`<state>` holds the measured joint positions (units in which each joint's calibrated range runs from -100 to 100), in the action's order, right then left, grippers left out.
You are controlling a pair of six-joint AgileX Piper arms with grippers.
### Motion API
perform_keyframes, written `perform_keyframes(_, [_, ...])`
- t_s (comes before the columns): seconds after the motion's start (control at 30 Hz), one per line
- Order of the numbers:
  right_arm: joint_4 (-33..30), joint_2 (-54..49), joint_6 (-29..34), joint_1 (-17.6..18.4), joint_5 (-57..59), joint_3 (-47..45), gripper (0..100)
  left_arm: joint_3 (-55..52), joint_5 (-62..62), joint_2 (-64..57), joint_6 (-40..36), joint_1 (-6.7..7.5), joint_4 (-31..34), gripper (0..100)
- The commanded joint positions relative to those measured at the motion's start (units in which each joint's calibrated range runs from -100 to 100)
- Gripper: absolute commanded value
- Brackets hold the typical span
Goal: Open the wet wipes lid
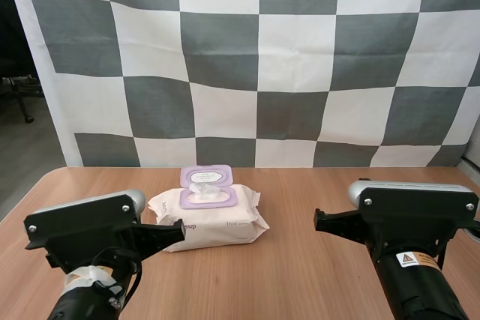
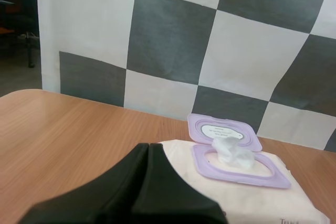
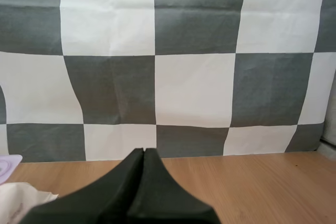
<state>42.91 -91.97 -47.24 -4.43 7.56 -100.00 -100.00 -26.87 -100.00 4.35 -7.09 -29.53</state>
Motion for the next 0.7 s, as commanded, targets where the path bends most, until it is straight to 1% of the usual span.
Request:
perform_keyframes(0.0, [-10.27, -0.03, -0.1, -0.83, 11.41, 0.0, 0, 0.0, -2.88, 0.0, -20.72, -0.02, 34.6, 0])
perform_keyframes(0.07, [-12.06, -0.03, -0.1, -0.86, 13.49, 0.0, 0, 0.0, -2.88, 0.0, -21.37, 0.12, 34.71, 0])
perform_keyframes(0.17, [-11.79, -0.03, -0.01, -0.86, 11.81, 0.0, 0, 0.0, -3.06, 0.0, -21.37, 0.96, 37.42, 0])
perform_keyframes(0.27, [-13.25, -0.03, -0.11, -0.86, 21.72, 0.0, 0, 0.0, -3.06, 0.0, -21.37, 2.39, 38.55, 0])
perform_keyframes(0.3, [-14.17, -0.03, -0.11, -0.86, 23.24, 0.0, 0, 0.0, -3.06, 0.0, -21.37, 2.86, 38.89, 0])
perform_keyframes(0.37, [-14.17, -0.03, -0.11, -0.86, 22.51, 0.0, 0, 0.0, -2.65, 0.0, -21.37, 4.19, 39.29, 0])
perform_keyframes(0.4, [-14.17, -0.03, -0.11, -0.86, 22.51, 0.0, 0, 0.0, -2.64, 0.0, -21.37, 4.46, 39.29, 0])
perform_keyframes(0.47, [-14.17, -0.03, -0.11, -0.86, 22.3, 0.0, 0, 0.0, -2.48, 0.0, -21.37, 5.73, 39.29, 0])
perform_keyframes(0.5, [-14.17, -0.03, -0.11, -0.86, 22.32, 0.0, 0, 0.0, -2.48, 0.0, -21.37, 6.06, 39.29, 0])
perform_keyframes(0.53, [-14.17, -0.03, -0.11, -0.86, 22.32, 0.0, 0, 0.0, -2.48, 0.0, -21.37, 6.33, 39.29, 0])
perform_keyframes(0.67, [-14.17, -0.03, -0.11, -0.86, 22.13, 0.0, 0, 0.0, -2.48, 0.0, -21.37, 6.56, 39.29, 0])
